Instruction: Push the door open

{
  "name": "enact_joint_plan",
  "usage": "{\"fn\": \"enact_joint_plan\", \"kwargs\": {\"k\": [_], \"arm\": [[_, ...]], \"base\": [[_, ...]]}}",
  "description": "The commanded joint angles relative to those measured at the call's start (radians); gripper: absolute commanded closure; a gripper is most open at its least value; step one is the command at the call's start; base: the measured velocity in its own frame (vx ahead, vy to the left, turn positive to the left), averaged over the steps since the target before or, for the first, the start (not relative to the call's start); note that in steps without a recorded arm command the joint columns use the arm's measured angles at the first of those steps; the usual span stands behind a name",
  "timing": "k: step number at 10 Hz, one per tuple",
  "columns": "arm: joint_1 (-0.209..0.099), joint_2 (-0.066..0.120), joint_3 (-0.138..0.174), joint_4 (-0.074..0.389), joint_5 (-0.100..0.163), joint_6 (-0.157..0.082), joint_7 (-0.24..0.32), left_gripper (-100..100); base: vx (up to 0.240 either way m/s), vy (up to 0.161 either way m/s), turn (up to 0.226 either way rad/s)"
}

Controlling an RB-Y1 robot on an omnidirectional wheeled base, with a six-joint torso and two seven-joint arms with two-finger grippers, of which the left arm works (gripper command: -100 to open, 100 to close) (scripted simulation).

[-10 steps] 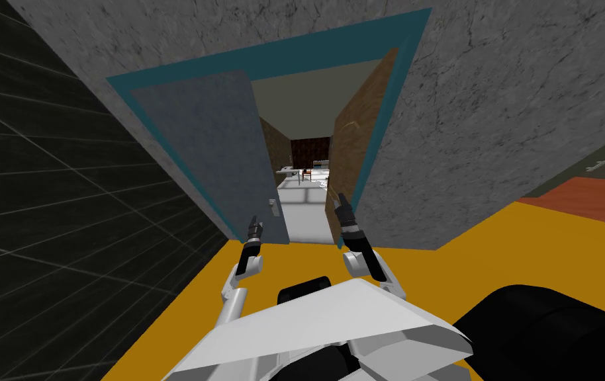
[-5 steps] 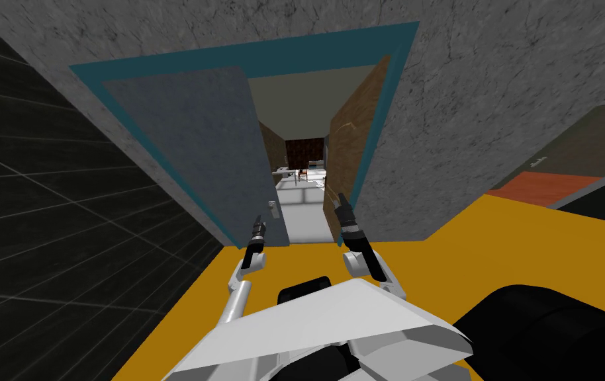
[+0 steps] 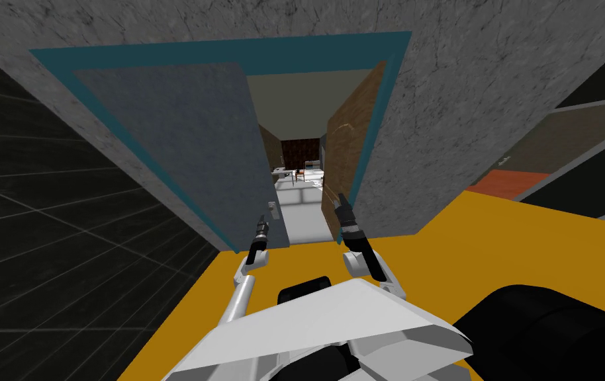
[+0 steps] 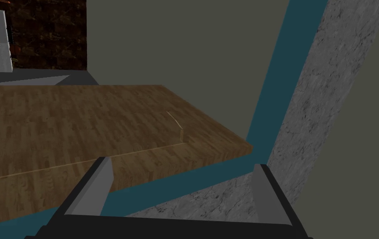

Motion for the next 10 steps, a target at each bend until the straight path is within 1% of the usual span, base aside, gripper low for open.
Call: {"fn": "enact_joint_plan", "kwargs": {"k": [1, 6, 7, 8, 10], "arm": [[-0.027, -0.005, 0.001, 0.045, -0.002, -0.003, -0.006, -100], [-0.087, -0.021, 0.001, 0.144, -0.006, -0.003, -0.021, -100], [-0.108, -0.027, 0.001, 0.178, -0.007, -0.003, -0.026, -100], [-0.117, -0.030, 0.001, 0.192, -0.008, -0.003, -0.028, -100], [-0.144, -0.040, 0.001, 0.237, -0.010, -0.002, -0.035, -100]], "base": [[0.011, 0.127, -0.103], [0.006, 0.118, -0.093], [-0.012, 0.147, -0.155], [-0.013, 0.145, -0.098], [-0.004, 0.119, -0.098]]}}
